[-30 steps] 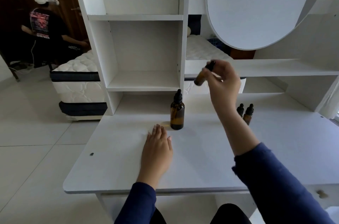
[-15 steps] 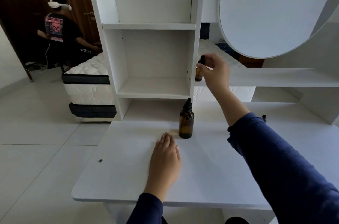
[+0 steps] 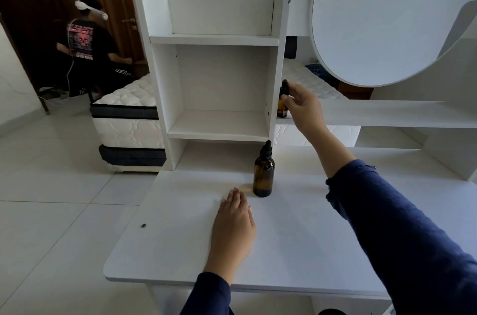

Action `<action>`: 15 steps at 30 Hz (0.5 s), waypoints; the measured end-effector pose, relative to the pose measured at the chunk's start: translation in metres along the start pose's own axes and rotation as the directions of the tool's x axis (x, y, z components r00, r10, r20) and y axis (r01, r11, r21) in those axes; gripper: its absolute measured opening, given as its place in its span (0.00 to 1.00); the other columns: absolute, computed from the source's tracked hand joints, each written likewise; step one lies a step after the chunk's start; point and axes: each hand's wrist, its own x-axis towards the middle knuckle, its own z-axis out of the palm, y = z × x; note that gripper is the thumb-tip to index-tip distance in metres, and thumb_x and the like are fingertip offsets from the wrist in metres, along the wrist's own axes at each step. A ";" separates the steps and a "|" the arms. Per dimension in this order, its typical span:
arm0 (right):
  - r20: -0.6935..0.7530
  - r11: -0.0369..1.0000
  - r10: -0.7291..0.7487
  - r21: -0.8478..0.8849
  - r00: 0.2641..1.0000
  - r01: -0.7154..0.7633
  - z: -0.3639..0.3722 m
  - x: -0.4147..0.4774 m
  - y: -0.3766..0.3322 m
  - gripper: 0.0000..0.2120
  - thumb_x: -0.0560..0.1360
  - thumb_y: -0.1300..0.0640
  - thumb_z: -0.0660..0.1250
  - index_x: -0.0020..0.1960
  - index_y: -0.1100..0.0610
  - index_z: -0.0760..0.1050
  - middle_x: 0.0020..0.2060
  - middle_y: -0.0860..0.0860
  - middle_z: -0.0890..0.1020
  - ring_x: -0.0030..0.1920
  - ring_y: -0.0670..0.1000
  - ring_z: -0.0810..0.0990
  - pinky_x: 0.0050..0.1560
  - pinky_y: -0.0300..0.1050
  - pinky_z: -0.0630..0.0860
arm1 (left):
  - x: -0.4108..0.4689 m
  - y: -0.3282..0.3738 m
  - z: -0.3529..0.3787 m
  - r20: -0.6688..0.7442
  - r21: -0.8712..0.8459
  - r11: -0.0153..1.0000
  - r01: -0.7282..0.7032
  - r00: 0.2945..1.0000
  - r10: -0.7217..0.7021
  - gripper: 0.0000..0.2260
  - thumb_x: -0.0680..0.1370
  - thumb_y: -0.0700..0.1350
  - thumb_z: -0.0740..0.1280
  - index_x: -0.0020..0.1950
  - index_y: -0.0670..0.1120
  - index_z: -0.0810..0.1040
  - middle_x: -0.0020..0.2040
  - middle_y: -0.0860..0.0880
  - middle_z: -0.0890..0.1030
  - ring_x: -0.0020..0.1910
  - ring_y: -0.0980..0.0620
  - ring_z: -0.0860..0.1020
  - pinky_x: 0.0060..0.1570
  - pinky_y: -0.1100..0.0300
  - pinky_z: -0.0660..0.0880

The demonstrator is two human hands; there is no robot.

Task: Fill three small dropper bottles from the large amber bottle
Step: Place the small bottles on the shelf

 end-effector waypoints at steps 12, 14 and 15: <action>-0.072 1.000 0.015 -0.025 0.997 -0.017 -0.003 -0.003 0.000 0.21 0.78 0.60 0.62 0.70 0.56 0.65 0.65 0.52 0.75 0.62 0.47 0.75 0.55 0.33 0.72 | -0.001 0.002 -0.008 0.040 -0.008 1.000 0.028 0.999 -0.027 0.28 0.77 0.48 0.38 0.75 0.40 0.57 0.77 0.44 0.57 0.77 0.51 0.53 0.68 0.64 0.38; -0.182 0.998 -0.043 -0.055 0.982 0.033 -0.013 -0.011 -0.002 0.19 0.78 0.60 0.62 0.68 0.56 0.67 0.61 0.52 0.77 0.59 0.46 0.76 0.54 0.30 0.72 | -0.001 0.003 -0.008 -0.008 -0.017 1.000 0.019 1.000 -0.019 0.23 0.82 0.46 0.42 0.75 0.40 0.56 0.77 0.44 0.56 0.77 0.51 0.52 0.68 0.65 0.38; -0.238 0.996 -0.070 -0.063 0.969 0.057 -0.020 -0.016 -0.001 0.17 0.78 0.61 0.61 0.66 0.57 0.68 0.59 0.52 0.78 0.56 0.46 0.77 0.50 0.28 0.73 | -0.001 0.001 -0.007 -0.013 -0.032 0.999 0.019 1.000 -0.019 0.21 0.83 0.45 0.45 0.75 0.40 0.56 0.77 0.44 0.56 0.77 0.51 0.52 0.68 0.65 0.38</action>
